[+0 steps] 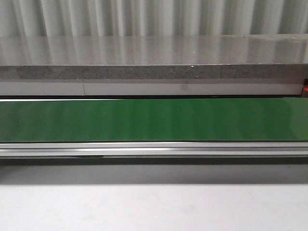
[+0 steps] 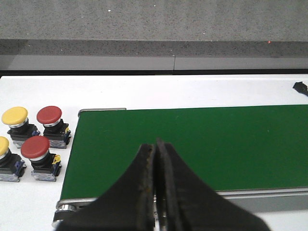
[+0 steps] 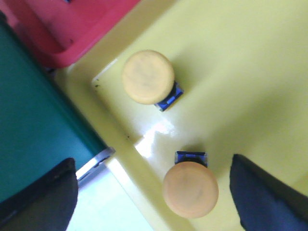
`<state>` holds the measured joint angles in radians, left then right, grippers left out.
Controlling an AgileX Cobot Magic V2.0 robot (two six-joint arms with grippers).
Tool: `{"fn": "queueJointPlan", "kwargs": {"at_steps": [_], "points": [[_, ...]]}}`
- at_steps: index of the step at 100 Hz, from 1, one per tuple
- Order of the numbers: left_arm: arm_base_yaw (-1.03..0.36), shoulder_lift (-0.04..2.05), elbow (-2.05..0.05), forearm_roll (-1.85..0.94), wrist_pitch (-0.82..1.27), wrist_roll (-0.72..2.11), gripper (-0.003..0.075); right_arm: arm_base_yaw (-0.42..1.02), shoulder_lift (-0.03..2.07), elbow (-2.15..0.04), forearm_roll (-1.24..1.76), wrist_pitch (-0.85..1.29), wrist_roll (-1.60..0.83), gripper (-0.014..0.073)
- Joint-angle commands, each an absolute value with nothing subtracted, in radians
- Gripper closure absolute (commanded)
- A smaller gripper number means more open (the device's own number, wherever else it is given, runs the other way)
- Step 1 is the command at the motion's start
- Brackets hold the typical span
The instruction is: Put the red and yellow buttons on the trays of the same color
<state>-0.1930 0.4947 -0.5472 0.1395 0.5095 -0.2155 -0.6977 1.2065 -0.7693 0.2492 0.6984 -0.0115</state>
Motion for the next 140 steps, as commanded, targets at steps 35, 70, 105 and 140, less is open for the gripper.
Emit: {"fn": "queueJointPlan", "kwargs": {"at_steps": [35, 70, 105, 140], "points": [[-0.200, 0.502, -0.574, 0.144, 0.436, -0.216, 0.0740, -0.286, 0.938, -0.815, 0.259, 0.637, -0.120, -0.0042], [-0.200, 0.502, -0.574, 0.144, 0.436, -0.216, 0.0740, -0.173, 0.759, -0.754, 0.255, 0.647, -0.168, 0.0081], [-0.200, 0.502, -0.574, 0.144, 0.436, -0.216, 0.0740, -0.173, 0.690, -0.715, 0.255, 0.641, -0.169, 0.0660], [-0.200, 0.502, -0.574, 0.144, 0.436, -0.216, 0.0740, -0.173, 0.690, -0.715, 0.255, 0.643, -0.169, 0.0661]]}}
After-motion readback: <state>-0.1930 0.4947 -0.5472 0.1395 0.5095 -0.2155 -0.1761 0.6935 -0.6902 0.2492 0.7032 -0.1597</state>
